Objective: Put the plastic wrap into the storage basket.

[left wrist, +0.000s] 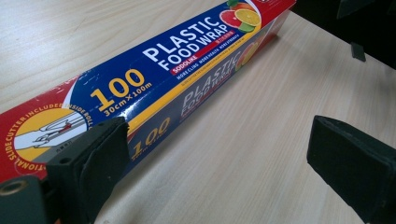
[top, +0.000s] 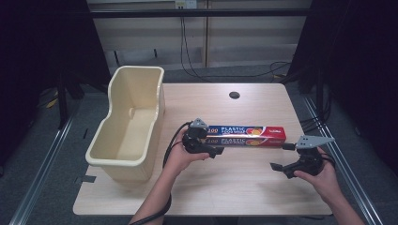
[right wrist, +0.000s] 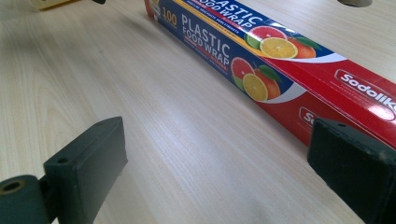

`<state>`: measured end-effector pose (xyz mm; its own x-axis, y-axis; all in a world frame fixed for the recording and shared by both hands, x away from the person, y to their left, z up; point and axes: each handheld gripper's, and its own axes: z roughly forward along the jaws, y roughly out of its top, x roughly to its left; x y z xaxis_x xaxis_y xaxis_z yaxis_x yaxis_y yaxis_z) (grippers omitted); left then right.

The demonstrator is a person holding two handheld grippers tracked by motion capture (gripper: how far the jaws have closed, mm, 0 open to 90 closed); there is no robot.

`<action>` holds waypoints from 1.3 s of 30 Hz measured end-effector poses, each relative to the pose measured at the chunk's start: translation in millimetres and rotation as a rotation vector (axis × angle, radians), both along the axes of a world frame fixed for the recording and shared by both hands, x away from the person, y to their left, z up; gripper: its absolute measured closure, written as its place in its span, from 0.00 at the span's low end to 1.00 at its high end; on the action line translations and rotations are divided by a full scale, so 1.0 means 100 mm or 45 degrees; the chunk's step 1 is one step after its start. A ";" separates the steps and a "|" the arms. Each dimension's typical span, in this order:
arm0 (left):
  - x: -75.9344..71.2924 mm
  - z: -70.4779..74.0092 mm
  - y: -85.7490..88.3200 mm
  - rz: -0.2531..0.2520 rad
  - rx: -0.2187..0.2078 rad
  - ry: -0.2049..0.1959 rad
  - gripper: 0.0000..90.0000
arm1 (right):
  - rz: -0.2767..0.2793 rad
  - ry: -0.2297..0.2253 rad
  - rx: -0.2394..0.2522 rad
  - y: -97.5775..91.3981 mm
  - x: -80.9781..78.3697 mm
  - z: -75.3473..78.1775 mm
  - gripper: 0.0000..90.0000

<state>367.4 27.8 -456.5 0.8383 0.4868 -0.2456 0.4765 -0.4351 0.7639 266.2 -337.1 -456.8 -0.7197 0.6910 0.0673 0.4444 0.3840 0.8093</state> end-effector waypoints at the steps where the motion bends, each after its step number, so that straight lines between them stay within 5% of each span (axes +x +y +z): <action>1: 0.01 0.01 0.00 -0.003 0.012 -0.006 0.06 | 0.002 0.001 0.005 0.00 0.00 0.00 0.05; 16: 0.34 0.17 -0.27 -0.057 0.080 -0.027 0.06 | 0.008 0.007 0.014 0.00 0.01 0.00 0.05; 21: 0.46 0.19 -0.42 -0.104 0.142 -0.036 0.06 | 0.007 0.006 0.025 0.00 0.01 0.00 0.05; 39: 0.67 0.02 -0.74 -0.178 0.299 -0.015 0.04 | 0.026 0.008 0.038 -0.01 0.01 0.01 0.05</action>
<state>434.3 -46.4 -454.7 0.9036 0.4085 -0.1292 0.3907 -0.6620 0.6396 267.3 -338.3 -456.3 -0.7331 0.6738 0.0923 0.4419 0.3688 0.8177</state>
